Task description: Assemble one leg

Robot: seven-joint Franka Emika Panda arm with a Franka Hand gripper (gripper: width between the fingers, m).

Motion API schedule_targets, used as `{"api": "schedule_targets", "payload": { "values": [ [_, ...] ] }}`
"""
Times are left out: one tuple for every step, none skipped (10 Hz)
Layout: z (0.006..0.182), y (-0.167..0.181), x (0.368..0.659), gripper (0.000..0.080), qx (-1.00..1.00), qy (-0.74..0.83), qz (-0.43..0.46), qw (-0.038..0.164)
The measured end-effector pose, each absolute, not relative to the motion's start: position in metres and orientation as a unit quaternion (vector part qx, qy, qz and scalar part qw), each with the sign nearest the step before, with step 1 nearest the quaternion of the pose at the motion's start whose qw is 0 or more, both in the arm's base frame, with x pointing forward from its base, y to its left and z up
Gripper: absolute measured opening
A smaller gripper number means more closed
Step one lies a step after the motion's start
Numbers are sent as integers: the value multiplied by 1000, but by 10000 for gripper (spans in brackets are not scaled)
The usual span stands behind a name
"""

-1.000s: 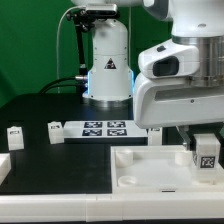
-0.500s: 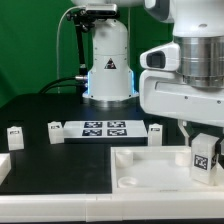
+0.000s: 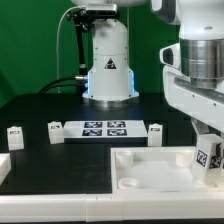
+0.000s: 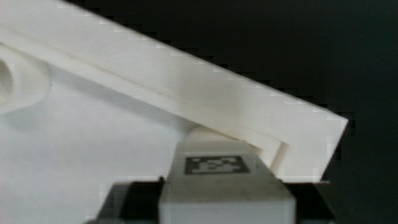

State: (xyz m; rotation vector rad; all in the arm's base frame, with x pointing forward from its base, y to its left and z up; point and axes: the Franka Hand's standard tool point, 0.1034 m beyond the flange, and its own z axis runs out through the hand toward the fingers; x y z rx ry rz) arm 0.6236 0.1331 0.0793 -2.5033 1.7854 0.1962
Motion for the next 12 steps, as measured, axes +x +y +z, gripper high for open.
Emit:
{"api": "schedule_targets", "payload": {
  "values": [
    [79,133,623,296,-822,565,63,31],
    [79,134,623,296,-834,547,63,33],
    [79,134,623,480,-836,545,63,33],
    [79,134,623,597,-860,506,61,36],
    [78,132,623,597,-900,430,58,40],
    [78,133,623,638,-925,374,56,44],
    [77,132,623,638,-941,331,54,46],
    [76,132,623,648,-962,264,49,50],
    [75,131,622,649,-973,219,47,52],
    [75,130,622,649,-980,187,46,53],
    [74,129,622,649,-990,123,43,56],
    [73,128,622,649,-996,62,40,58]
  ]
}}
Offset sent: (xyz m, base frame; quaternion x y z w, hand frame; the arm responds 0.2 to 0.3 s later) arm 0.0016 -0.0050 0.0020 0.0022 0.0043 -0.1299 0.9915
